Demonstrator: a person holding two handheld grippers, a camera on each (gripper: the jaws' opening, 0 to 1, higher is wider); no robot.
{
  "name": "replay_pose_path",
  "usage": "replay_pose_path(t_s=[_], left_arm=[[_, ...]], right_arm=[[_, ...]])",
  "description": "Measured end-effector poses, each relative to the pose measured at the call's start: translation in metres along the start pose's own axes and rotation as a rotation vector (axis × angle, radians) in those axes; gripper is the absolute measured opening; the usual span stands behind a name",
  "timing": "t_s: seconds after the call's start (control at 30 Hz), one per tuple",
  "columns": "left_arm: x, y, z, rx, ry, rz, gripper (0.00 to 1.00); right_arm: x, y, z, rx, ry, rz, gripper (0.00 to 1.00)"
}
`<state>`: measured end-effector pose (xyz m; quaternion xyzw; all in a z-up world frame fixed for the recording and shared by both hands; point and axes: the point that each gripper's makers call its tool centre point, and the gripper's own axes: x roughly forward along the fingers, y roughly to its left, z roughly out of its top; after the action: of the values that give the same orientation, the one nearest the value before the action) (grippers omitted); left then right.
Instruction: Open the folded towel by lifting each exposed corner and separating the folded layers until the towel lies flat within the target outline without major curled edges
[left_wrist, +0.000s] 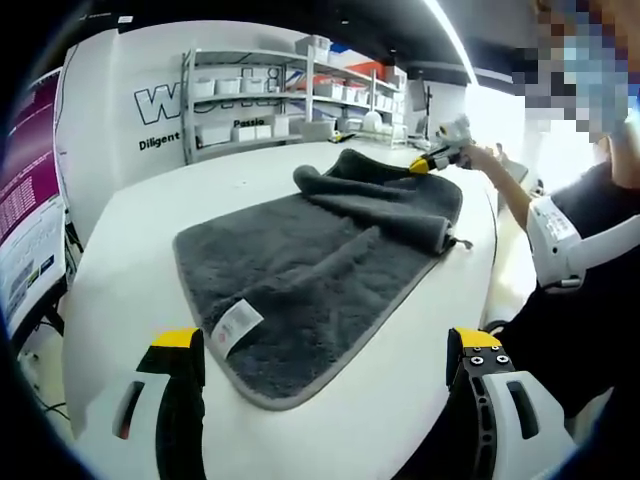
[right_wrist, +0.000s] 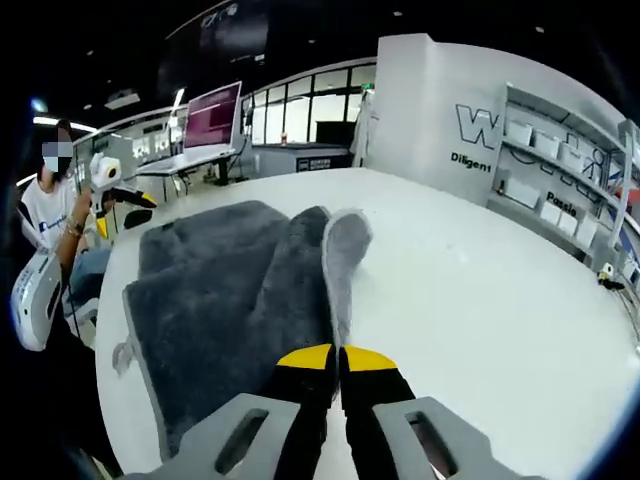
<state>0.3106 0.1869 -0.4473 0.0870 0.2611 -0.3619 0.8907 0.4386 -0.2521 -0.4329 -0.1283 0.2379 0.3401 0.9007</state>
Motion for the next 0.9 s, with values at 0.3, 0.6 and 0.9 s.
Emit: replay_pose_path(t_s=[0.3, 0.6, 0.9], left_arm=[[0.002, 0.000, 0.000, -0.003, 0.003, 0.001, 0.99], [0.005, -0.002, -0.001, 0.009, 0.020, 0.002, 0.99], [0.004, -0.001, 0.001, 0.013, 0.015, -0.001, 0.99]], right_arm=[[-0.021, -0.028, -0.015, 0.049, -0.003, -0.091, 0.00], [-0.041, -0.057, -0.039, 0.091, 0.029, -0.187, 0.00], [-0.058, -0.081, -0.077, 0.142, 0.097, -0.257, 0.00]])
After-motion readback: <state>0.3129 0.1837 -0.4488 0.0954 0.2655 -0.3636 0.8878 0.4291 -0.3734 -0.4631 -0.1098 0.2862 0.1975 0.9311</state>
